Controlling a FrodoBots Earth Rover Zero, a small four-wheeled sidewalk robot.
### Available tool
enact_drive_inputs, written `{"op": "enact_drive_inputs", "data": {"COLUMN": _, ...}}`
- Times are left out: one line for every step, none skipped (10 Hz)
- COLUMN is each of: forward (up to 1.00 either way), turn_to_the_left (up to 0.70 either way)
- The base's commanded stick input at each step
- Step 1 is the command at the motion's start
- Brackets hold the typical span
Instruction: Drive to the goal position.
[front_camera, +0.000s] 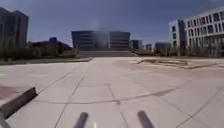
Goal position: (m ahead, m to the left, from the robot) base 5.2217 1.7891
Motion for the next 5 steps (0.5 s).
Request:
{"op": "enact_drive_inputs", "data": {"forward": 1.00, "turn_to_the_left": 0.00}}
{"op": "enact_drive_inputs", "data": {"forward": 1.00, "turn_to_the_left": 0.00}}
{"op": "enact_drive_inputs", "data": {"forward": 1.00, "turn_to_the_left": 0.00}}
{"op": "enact_drive_inputs", "data": {"forward": 1.00, "turn_to_the_left": 0.00}}
{"op": "enact_drive_inputs", "data": {"forward": 1.00, "turn_to_the_left": 0.00}}
